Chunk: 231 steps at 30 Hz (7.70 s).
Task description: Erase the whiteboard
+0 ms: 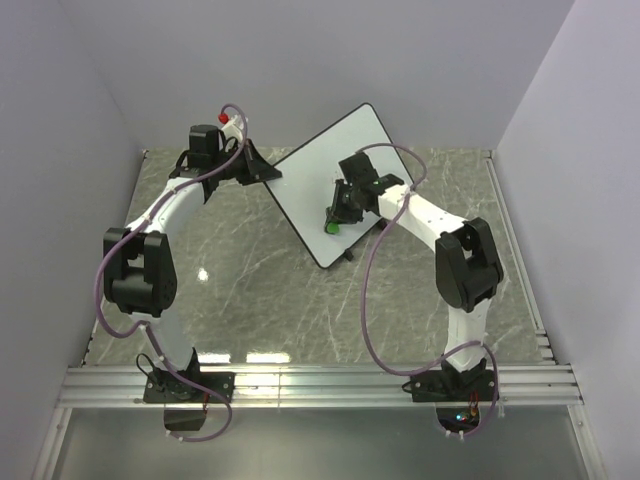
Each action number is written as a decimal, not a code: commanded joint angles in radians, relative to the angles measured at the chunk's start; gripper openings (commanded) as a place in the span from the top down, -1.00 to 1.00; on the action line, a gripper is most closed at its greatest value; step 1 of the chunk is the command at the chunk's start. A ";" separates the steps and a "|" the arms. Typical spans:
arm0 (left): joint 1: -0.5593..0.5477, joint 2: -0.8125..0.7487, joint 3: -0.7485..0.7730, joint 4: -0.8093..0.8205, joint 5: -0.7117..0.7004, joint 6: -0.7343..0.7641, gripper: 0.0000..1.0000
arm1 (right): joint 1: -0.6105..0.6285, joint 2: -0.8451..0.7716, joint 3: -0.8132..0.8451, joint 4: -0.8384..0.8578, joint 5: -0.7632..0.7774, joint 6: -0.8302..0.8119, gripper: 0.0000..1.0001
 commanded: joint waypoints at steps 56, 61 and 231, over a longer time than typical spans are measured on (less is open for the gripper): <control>-0.094 -0.124 -0.176 -0.295 -0.079 0.109 0.99 | -0.138 0.282 0.314 0.011 -0.171 0.050 1.00; -0.077 -0.147 -0.162 -0.332 -0.085 0.126 0.99 | -0.206 0.273 0.141 0.035 -0.098 0.039 1.00; -0.259 -0.607 0.099 -0.675 -0.945 -0.098 -0.42 | -0.417 -1.017 -0.338 -0.299 -0.077 0.019 -0.69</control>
